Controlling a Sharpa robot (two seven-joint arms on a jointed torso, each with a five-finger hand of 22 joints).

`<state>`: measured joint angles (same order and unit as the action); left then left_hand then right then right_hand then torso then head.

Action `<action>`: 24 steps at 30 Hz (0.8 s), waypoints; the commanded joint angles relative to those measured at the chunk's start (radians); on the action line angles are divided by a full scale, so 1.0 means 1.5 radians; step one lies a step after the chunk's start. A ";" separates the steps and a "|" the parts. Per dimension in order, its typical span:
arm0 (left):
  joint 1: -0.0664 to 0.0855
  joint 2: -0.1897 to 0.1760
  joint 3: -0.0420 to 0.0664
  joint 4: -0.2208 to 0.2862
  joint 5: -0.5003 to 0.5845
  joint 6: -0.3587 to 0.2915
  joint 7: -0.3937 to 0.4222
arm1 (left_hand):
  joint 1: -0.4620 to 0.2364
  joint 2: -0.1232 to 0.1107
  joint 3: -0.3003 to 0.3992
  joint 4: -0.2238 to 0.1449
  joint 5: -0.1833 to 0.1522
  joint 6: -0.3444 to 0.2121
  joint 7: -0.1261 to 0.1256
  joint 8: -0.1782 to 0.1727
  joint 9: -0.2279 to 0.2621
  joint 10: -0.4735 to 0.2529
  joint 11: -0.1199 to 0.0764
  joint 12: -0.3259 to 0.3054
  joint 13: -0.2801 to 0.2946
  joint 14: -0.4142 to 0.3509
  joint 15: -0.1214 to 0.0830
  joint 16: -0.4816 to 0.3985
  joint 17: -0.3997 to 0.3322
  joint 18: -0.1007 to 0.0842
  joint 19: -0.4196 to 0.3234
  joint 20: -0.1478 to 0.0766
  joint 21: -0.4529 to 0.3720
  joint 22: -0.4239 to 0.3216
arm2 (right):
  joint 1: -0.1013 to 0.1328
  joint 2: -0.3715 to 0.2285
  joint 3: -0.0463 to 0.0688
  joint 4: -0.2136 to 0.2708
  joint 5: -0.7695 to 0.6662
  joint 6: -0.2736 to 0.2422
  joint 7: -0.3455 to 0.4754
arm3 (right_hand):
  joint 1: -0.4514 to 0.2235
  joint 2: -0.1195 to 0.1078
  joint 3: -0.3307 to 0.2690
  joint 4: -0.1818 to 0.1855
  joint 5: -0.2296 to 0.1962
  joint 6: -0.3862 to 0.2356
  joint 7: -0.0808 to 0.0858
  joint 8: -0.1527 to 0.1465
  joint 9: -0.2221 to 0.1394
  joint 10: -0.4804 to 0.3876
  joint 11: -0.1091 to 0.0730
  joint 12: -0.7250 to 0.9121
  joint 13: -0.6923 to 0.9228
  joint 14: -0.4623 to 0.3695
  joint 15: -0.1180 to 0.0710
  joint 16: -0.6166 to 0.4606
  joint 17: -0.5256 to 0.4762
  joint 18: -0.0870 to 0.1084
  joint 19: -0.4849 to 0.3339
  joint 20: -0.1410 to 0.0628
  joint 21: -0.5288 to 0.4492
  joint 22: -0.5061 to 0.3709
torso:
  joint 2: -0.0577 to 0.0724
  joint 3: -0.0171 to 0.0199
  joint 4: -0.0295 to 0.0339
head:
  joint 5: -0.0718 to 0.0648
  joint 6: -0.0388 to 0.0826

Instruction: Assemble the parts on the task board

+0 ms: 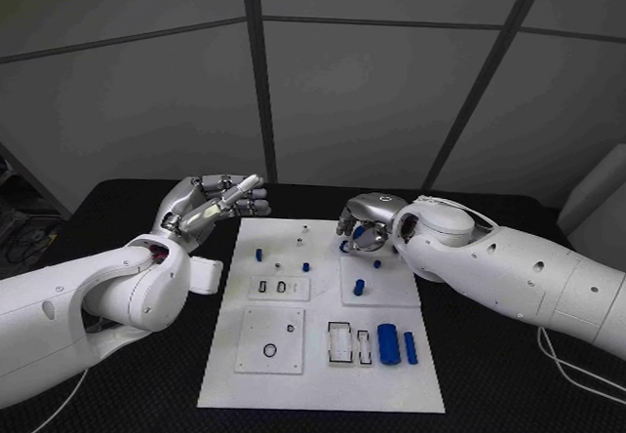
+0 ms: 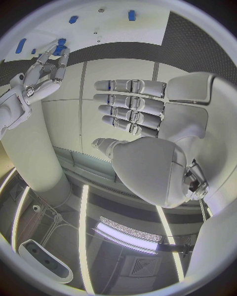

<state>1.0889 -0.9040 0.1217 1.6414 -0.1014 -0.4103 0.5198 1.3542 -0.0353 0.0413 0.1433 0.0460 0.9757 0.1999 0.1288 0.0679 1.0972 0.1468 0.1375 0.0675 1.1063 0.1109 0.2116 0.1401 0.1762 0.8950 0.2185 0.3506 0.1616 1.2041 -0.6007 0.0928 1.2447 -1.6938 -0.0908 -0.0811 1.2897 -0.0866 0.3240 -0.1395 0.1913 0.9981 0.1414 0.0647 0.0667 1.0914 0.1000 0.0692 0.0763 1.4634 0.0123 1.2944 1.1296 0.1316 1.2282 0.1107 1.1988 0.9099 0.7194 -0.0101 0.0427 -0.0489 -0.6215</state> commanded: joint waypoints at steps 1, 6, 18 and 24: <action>0.001 0.000 0.001 0.001 -0.005 0.011 0.002 | -0.008 0.002 -0.002 -0.003 0.002 0.001 0.006 -0.003 -0.001 -0.002 0.004 -0.004 -0.001 -0.004 0.000 -0.004 -0.001 0.003 -0.002 0.003 -0.004 -0.001 | 0.001 0.002 0.000 -0.002 -0.005 0.012 -0.001 | 0.004 0.002 0.006 0.001 -0.002 -0.003 -0.001 0.000 0.001 0.004 0.001 -0.001 0.001 0.032 0.004 0.005 0.003 -0.007 0.005 0.001 0.006 0.004 | 0.000 0.0002 -0.0003 | 0.000 -0.002; 0.001 0.000 0.001 0.001 -0.005 0.012 0.002 | -0.008 0.002 -0.002 -0.003 0.002 0.001 0.006 -0.003 -0.001 -0.002 0.004 -0.004 -0.001 -0.004 0.000 -0.004 -0.001 0.003 -0.002 0.003 -0.004 -0.001 | 0.001 0.005 -0.001 -0.008 -0.005 0.018 -0.002 | 0.005 0.004 0.013 0.002 -0.003 0.001 -0.001 0.001 0.001 0.010 -0.001 0.000 0.001 0.032 0.003 0.011 0.009 -0.008 0.007 0.000 0.014 0.014 | 0.000 -0.0004 0.0002 | -0.001 -0.003; 0.001 0.000 0.001 0.001 -0.005 0.016 0.001 | -0.007 0.003 -0.002 -0.004 0.002 0.001 0.006 -0.003 -0.001 -0.002 0.005 -0.005 -0.001 -0.005 0.000 -0.005 -0.001 0.003 -0.002 0.003 -0.004 -0.001 | 0.001 0.011 -0.008 -0.021 -0.005 0.023 0.002 | 0.005 0.006 0.019 0.003 -0.004 0.006 0.000 0.002 0.002 0.012 -0.001 -0.001 0.001 0.031 0.003 0.014 0.010 -0.008 0.006 0.000 0.017 0.016 | 0.001 -0.0001 -0.0002 | 0.000 -0.008; 0.001 0.001 0.001 0.000 -0.005 0.017 0.000 | -0.007 0.003 -0.002 -0.004 0.002 0.001 0.006 -0.003 -0.001 -0.002 0.005 -0.005 -0.001 -0.005 0.000 -0.005 -0.001 0.003 -0.002 0.003 -0.004 -0.001 | 0.001 0.016 -0.009 -0.026 -0.005 0.025 0.005 | 0.004 0.006 0.020 0.004 -0.004 0.007 0.001 0.002 0.002 0.012 -0.001 -0.002 0.000 0.031 0.003 0.014 0.010 -0.008 0.006 0.000 0.018 0.017 | 0.002 -0.0001 0.0002 | 0.000 -0.009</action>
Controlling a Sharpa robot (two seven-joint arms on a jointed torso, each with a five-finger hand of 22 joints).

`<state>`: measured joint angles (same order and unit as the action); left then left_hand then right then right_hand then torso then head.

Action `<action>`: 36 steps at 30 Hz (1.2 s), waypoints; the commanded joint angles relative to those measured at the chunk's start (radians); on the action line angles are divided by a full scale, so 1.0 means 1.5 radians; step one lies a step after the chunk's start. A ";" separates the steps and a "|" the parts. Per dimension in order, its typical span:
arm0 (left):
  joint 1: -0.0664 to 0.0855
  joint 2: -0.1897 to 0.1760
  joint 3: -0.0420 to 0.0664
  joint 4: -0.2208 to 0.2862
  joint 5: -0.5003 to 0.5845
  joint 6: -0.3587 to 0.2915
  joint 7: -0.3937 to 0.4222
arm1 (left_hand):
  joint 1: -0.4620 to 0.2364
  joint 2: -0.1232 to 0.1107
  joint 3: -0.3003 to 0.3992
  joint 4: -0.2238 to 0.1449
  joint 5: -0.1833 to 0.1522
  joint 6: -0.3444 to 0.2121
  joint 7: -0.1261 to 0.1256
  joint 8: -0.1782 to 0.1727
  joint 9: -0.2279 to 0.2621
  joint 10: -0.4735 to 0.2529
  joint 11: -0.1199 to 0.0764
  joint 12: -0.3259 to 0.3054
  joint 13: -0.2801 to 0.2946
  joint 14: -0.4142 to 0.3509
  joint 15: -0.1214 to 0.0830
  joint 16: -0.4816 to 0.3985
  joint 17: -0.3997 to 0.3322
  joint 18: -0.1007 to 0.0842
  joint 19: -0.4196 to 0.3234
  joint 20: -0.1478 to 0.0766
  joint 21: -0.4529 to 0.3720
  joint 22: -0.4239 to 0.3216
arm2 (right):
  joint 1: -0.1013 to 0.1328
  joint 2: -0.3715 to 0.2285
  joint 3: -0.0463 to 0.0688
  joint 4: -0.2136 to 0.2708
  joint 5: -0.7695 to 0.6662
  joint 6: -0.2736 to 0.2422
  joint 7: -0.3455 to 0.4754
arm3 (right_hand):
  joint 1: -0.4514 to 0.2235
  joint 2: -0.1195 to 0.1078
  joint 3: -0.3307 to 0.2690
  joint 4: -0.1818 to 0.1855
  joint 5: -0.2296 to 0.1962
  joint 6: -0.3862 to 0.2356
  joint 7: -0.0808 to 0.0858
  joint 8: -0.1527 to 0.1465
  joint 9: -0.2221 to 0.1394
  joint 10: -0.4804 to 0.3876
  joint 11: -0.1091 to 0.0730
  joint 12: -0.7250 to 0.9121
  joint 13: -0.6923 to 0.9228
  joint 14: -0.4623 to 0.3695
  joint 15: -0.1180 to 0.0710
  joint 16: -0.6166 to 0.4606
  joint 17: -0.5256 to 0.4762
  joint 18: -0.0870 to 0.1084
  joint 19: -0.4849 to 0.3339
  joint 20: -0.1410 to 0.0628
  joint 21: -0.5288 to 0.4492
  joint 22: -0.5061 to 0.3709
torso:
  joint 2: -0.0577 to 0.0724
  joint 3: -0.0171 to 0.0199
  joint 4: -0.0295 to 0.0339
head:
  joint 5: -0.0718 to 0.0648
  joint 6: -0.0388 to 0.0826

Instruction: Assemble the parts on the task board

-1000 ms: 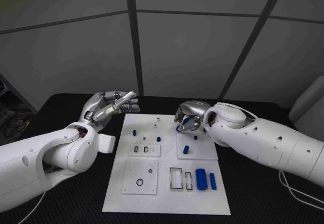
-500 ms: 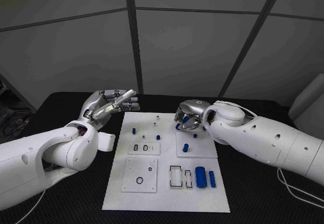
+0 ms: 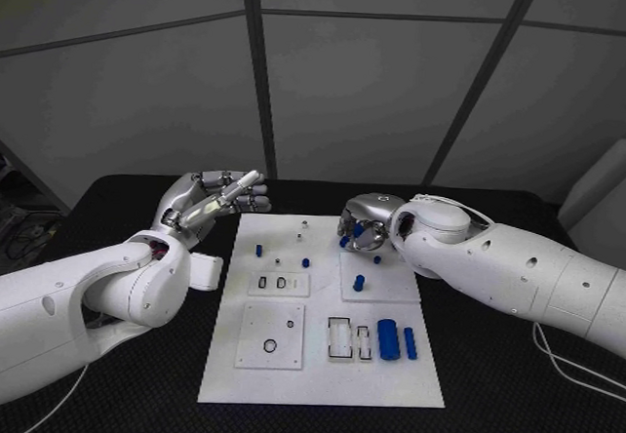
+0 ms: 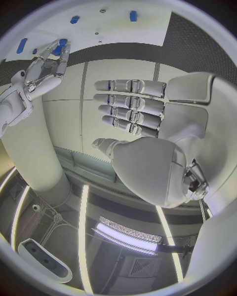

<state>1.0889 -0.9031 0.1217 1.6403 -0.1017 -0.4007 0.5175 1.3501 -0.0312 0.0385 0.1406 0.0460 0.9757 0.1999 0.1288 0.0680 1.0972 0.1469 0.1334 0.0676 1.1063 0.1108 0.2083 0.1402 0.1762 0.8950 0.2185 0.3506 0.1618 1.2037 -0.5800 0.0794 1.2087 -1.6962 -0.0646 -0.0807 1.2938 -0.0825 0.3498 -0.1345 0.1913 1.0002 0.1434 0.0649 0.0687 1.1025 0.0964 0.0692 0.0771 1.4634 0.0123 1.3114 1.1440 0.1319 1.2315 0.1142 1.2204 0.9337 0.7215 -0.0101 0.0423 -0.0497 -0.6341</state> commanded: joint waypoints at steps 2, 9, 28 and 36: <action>0.001 0.001 0.001 0.001 -0.005 0.011 0.002 | -0.005 0.000 0.000 -0.002 0.002 0.001 0.006 -0.003 -0.001 -0.002 0.005 -0.002 -0.001 -0.005 0.000 -0.003 -0.001 0.003 -0.002 0.003 -0.004 -0.001 | 0.001 0.004 0.000 -0.003 -0.004 0.008 0.006 | 0.001 0.003 0.003 0.001 -0.004 0.005 -0.001 0.002 0.001 0.005 0.002 -0.002 0.000 0.031 0.003 0.003 0.001 -0.008 0.003 -0.002 0.004 0.001 | 0.000 -0.0001 0.0002 | 0.001 -0.002; 0.001 0.002 0.001 0.000 -0.005 0.012 0.002 | -0.004 0.001 0.000 -0.003 0.002 0.001 0.006 -0.004 -0.001 -0.002 0.005 -0.003 -0.001 -0.005 0.001 -0.004 -0.001 0.004 -0.002 0.004 -0.005 -0.001 | 0.001 0.008 -0.002 -0.007 -0.004 0.006 0.009 | -0.003 0.009 0.018 0.008 -0.005 0.015 0.001 0.004 0.001 0.024 -0.003 0.002 0.001 0.030 0.000 0.009 0.004 -0.009 0.003 -0.003 0.011 0.010 | 0.000 -0.0003 -0.0008 | 0.002 -0.005; 0.001 0.000 0.001 0.001 -0.005 0.016 -0.002 | -0.004 0.004 0.001 -0.003 0.002 0.001 0.006 -0.005 -0.001 -0.002 0.005 -0.005 -0.001 -0.005 0.001 -0.005 -0.001 0.004 -0.003 0.004 -0.005 -0.002 | 0.001 0.013 -0.004 -0.017 -0.012 -0.015 0.001 | 0.026 0.026 0.080 -0.001 -0.044 0.057 0.003 0.011 0.005 0.068 -0.009 0.001 0.004 0.029 -0.007 0.025 0.017 -0.012 0.007 -0.009 0.036 0.038 | 0.000 -0.0009 -0.0002 | 0.002 -0.009; 0.001 -0.001 0.001 0.000 -0.005 0.017 -0.002 | -0.004 0.005 0.001 -0.004 0.002 0.001 0.006 -0.006 -0.001 -0.002 0.005 -0.006 -0.001 -0.005 0.001 -0.006 -0.001 0.004 -0.003 0.004 -0.005 -0.002 | 0.001 -0.001 -0.003 0.010 -0.014 -0.073 0.005 | 0.033 0.024 0.092 -0.007 -0.041 0.068 0.004 0.013 0.006 0.080 -0.011 0.001 0.006 0.029 -0.009 0.028 0.019 -0.014 0.012 -0.008 0.046 0.053 | 0.000 -0.0008 -0.0008 | 0.004 -0.007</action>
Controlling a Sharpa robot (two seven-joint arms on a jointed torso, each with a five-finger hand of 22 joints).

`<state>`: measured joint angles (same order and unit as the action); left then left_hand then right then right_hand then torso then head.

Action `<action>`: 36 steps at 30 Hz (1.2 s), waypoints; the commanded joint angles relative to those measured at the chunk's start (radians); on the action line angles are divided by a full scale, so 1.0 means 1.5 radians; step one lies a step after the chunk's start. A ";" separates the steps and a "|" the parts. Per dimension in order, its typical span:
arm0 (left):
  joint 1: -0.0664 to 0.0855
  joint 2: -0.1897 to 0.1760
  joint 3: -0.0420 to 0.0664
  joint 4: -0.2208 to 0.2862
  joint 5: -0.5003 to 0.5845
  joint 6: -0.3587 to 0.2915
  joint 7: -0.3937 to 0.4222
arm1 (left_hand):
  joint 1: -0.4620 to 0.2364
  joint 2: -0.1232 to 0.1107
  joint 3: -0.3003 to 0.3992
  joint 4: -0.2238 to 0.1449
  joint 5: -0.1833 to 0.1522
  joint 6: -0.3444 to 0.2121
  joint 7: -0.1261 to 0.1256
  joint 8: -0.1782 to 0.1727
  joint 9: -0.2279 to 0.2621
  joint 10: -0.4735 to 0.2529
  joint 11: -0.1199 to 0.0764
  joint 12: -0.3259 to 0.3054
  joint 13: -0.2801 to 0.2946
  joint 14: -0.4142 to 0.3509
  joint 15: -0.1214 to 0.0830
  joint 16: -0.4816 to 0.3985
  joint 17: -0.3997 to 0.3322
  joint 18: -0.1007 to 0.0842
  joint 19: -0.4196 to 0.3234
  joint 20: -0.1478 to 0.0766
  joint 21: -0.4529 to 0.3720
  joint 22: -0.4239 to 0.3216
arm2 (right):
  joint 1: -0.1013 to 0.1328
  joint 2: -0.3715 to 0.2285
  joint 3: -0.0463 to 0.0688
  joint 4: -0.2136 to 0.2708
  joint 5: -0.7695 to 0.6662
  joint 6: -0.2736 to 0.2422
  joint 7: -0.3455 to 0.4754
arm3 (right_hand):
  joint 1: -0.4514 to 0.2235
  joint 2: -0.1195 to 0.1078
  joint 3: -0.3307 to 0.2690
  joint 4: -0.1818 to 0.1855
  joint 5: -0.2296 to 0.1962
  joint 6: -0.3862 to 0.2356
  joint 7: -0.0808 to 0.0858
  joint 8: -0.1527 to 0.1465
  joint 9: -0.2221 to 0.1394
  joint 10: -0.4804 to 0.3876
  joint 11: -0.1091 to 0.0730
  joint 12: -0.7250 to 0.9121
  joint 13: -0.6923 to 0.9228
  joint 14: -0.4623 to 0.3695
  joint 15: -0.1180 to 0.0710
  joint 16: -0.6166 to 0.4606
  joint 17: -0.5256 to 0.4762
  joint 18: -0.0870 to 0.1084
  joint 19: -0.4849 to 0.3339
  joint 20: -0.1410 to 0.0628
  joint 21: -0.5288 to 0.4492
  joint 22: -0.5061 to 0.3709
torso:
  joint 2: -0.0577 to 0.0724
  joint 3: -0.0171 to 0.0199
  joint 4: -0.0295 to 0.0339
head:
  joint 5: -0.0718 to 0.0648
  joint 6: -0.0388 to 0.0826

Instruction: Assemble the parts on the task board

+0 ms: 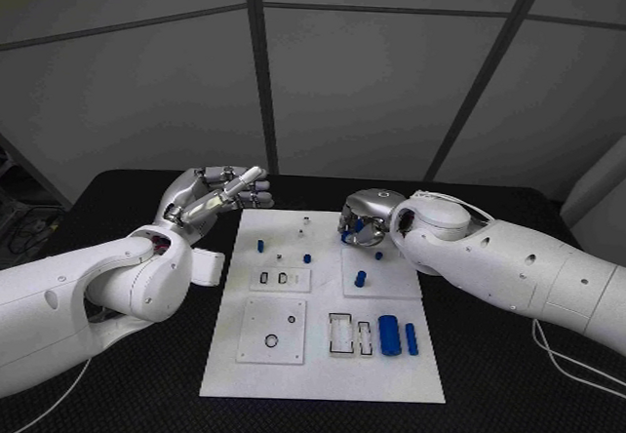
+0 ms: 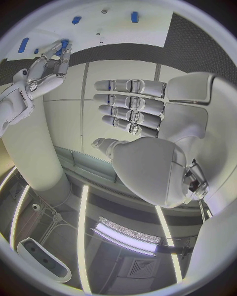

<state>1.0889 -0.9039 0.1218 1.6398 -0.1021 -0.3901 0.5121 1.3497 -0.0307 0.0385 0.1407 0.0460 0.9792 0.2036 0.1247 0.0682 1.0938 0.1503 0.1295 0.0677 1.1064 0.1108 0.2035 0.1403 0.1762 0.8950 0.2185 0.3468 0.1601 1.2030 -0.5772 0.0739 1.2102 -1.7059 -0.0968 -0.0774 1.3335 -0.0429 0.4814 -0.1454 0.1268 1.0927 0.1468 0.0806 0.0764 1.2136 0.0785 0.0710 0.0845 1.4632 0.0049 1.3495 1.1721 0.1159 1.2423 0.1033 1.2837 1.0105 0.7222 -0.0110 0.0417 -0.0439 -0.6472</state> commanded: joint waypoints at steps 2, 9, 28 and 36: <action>0.001 -0.001 0.001 0.000 -0.004 0.010 0.001 | -0.004 0.005 0.001 -0.004 0.002 -0.001 0.004 -0.003 -0.001 0.000 0.003 -0.003 -0.001 -0.005 0.001 -0.003 -0.001 0.004 -0.003 0.004 -0.003 -0.001 | 0.001 -0.005 0.000 0.015 -0.007 -0.072 0.003 | 0.006 -0.004 0.005 0.000 0.003 0.007 0.001 0.003 0.000 0.006 0.001 -0.001 0.001 0.028 -0.004 0.003 -0.001 -0.004 0.004 -0.001 0.004 0.002 | 0.000 -0.0006 -0.0004 | 0.001 0.002; 0.001 0.000 0.001 -0.003 -0.004 0.010 0.001 | -0.003 0.006 0.001 -0.004 0.002 -0.001 0.004 -0.004 -0.001 0.000 0.003 -0.004 -0.001 -0.005 0.001 -0.003 -0.001 0.004 -0.003 0.004 -0.003 -0.001 | 0.001 0.012 0.001 0.005 -0.007 -0.136 -0.006 | 0.005 -0.007 0.005 -0.001 0.005 0.009 0.001 0.003 0.001 0.007 0.001 -0.002 0.001 0.028 -0.004 0.003 0.000 -0.004 0.004 -0.001 0.006 0.003 | 0.002 -0.0004 0.0022 | 0.002 0.004; 0.001 0.006 0.001 -0.007 -0.004 0.011 0.000 | -0.003 0.008 0.001 -0.007 0.002 0.000 0.004 -0.006 -0.001 0.001 0.003 -0.006 -0.001 -0.007 0.002 -0.007 -0.001 0.003 -0.005 0.005 -0.004 -0.002 | 0.001 0.093 0.001 -0.064 0.003 -0.169 -0.003 | 0.002 -0.009 0.006 0.000 0.007 0.013 0.001 0.004 0.001 0.009 0.000 -0.002 0.001 0.028 -0.005 0.005 0.001 -0.004 0.004 0.000 0.007 0.005 | 0.010 -0.0022 0.0082 | 0.002 0.005; 0.001 0.008 0.001 -0.007 -0.004 0.010 0.001 | -0.002 0.008 0.001 -0.008 0.002 0.000 0.004 -0.007 -0.001 0.000 0.004 -0.008 -0.001 -0.008 0.002 -0.009 -0.001 0.003 -0.006 0.006 -0.005 -0.003 | 0.001 0.113 0.001 -0.089 0.005 -0.160 -0.005 | 0.000 -0.010 0.006 0.001 0.007 0.013 0.001 0.003 0.001 0.009 0.001 -0.003 0.001 0.028 -0.005 0.005 0.002 -0.004 0.004 0.000 0.008 0.005 | 0.010 -0.0023 0.0081 | 0.003 0.004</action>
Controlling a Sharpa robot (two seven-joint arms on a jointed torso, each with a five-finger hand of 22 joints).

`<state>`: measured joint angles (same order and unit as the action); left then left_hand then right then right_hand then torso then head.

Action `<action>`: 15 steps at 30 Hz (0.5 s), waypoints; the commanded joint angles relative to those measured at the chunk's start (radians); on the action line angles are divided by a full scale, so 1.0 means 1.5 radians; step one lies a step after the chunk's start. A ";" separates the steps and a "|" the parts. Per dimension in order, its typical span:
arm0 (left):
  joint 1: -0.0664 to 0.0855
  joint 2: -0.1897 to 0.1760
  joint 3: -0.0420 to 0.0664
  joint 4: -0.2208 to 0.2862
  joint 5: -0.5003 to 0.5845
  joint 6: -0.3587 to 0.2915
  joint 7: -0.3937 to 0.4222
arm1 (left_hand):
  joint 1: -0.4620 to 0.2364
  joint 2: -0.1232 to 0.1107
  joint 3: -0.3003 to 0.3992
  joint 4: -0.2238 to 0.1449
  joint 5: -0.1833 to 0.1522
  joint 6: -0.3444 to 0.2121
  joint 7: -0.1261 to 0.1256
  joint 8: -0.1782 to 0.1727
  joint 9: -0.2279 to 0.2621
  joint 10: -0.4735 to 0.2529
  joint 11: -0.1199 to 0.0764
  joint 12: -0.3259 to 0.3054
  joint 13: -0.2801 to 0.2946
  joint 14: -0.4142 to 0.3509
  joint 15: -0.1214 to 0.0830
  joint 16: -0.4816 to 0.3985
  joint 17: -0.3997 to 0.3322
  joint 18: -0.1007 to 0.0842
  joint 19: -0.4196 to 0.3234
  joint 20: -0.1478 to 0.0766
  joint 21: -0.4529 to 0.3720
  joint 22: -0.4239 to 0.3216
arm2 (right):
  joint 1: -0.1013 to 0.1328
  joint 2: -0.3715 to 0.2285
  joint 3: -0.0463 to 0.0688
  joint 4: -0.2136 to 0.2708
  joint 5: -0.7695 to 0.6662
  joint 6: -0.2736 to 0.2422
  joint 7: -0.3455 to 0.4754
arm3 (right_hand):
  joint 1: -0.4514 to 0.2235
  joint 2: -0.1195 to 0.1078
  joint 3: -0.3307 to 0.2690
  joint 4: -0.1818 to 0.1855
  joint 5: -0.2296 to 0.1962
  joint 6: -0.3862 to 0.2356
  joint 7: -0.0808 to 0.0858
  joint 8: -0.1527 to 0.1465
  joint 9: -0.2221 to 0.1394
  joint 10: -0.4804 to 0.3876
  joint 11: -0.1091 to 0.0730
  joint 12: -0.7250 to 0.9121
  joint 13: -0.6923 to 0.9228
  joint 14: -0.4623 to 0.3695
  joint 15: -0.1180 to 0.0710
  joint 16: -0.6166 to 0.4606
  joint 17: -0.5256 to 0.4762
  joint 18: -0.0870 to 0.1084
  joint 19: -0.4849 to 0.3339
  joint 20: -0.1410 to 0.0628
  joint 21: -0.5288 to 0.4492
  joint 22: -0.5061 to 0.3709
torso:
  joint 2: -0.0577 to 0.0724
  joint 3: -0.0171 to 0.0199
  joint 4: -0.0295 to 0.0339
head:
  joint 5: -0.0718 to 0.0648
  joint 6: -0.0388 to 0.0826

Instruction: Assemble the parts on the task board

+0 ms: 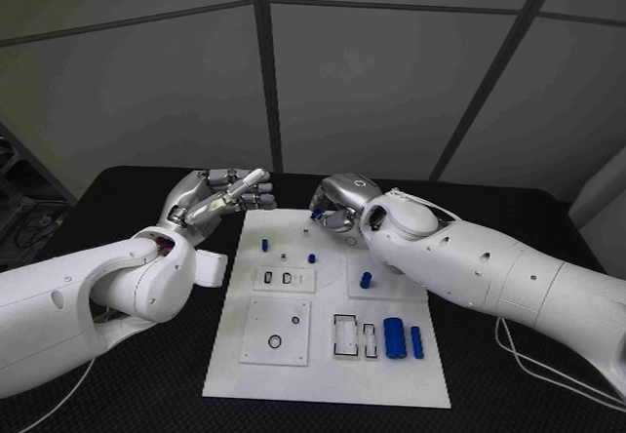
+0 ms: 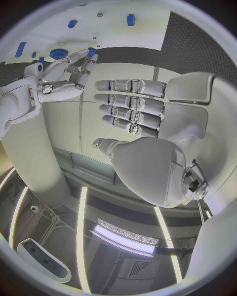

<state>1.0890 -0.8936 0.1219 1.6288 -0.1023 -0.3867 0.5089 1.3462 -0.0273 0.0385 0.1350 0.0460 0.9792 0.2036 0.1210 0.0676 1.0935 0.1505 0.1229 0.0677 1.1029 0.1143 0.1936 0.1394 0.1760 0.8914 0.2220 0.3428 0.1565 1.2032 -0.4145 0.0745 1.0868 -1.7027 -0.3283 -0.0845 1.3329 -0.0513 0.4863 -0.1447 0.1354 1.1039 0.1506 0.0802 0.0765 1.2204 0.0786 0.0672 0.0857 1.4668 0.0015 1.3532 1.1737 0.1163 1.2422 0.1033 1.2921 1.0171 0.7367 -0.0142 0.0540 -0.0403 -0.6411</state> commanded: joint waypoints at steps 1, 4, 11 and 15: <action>0.001 0.001 0.001 0.001 -0.004 0.008 0.003 | 0.000 0.006 0.001 -0.004 0.002 0.000 0.004 -0.005 -0.001 0.001 0.003 -0.003 -0.001 -0.006 0.000 -0.002 -0.001 0.003 -0.004 0.003 -0.003 -0.001 | 0.001 0.006 0.000 -0.009 0.003 -0.005 -0.001 | 0.000 -0.005 0.003 0.001 0.002 0.005 -0.001 0.004 0.001 0.004 0.001 0.000 0.000 0.026 -0.003 0.003 0.001 -0.004 0.004 0.000 0.002 0.001 | 0.000 -0.0002 -0.0001 | 0.001 -0.001; 0.001 0.001 0.001 0.001 -0.004 0.008 0.003 | 0.000 0.006 0.001 -0.004 0.002 0.000 0.004 -0.005 -0.001 0.001 0.003 -0.003 -0.001 -0.006 0.000 -0.002 -0.001 0.003 -0.004 0.003 -0.003 -0.001 | 0.001 0.011 0.000 -0.018 0.003 -0.004 -0.003 | 0.000 -0.005 0.003 0.001 0.002 0.005 -0.001 0.004 0.001 0.004 0.001 0.000 0.000 0.026 -0.003 0.003 0.001 -0.004 0.004 0.000 0.002 0.001 | 0.000 -0.0001 0.0000 | 0.001 0.000; 0.002 0.002 0.001 0.001 -0.004 0.008 0.002 | 0.000 0.006 0.001 -0.004 0.002 0.000 0.004 -0.005 -0.001 0.001 0.003 -0.003 -0.001 -0.006 0.000 -0.002 -0.001 0.003 -0.004 0.003 -0.003 -0.001 | 0.001 0.027 0.000 -0.039 0.003 0.007 -0.004 | -0.002 -0.005 0.004 0.002 0.002 0.005 -0.001 0.003 0.000 0.003 0.001 -0.001 0.000 0.026 -0.002 0.003 0.000 -0.004 0.003 0.000 0.003 0.001 | 0.000 -0.0003 -0.0002 | 0.001 -0.001; 0.002 0.003 0.001 0.002 -0.004 0.007 0.002 | 0.000 0.006 0.001 -0.005 0.002 -0.001 0.004 -0.005 -0.001 0.000 0.004 -0.004 -0.001 -0.006 0.000 -0.003 -0.001 0.003 -0.004 0.003 -0.003 -0.001 | 0.001 0.036 0.000 -0.049 0.003 0.016 -0.004 | -0.003 -0.005 0.004 0.003 0.002 0.004 -0.001 0.002 0.000 0.003 0.001 -0.001 0.000 0.026 -0.002 0.003 0.000 -0.004 0.003 0.000 0.002 0.000 | 0.001 -0.0003 0.0003 | 0.001 -0.002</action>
<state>1.0900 -0.8908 0.1222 1.6300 -0.1023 -0.3865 0.5083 1.3462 -0.0273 0.0385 0.1350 0.0460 0.9792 0.2036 0.1162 0.0677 1.0936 0.1505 0.1230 0.0677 1.1028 0.1143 0.1936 0.1395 0.1761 0.8878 0.2255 0.3429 0.1566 1.2032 -0.3615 0.0744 1.0152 -1.6992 -0.3199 -0.0886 1.3328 -0.0513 0.4889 -0.1417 0.1355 1.1037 0.1505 0.0800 0.0753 1.2202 0.0788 0.0671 0.0855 1.4668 0.0016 1.3531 1.1735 0.1164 1.2422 0.1033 1.2921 1.0183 0.7376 -0.0146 0.0540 -0.0388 -0.6432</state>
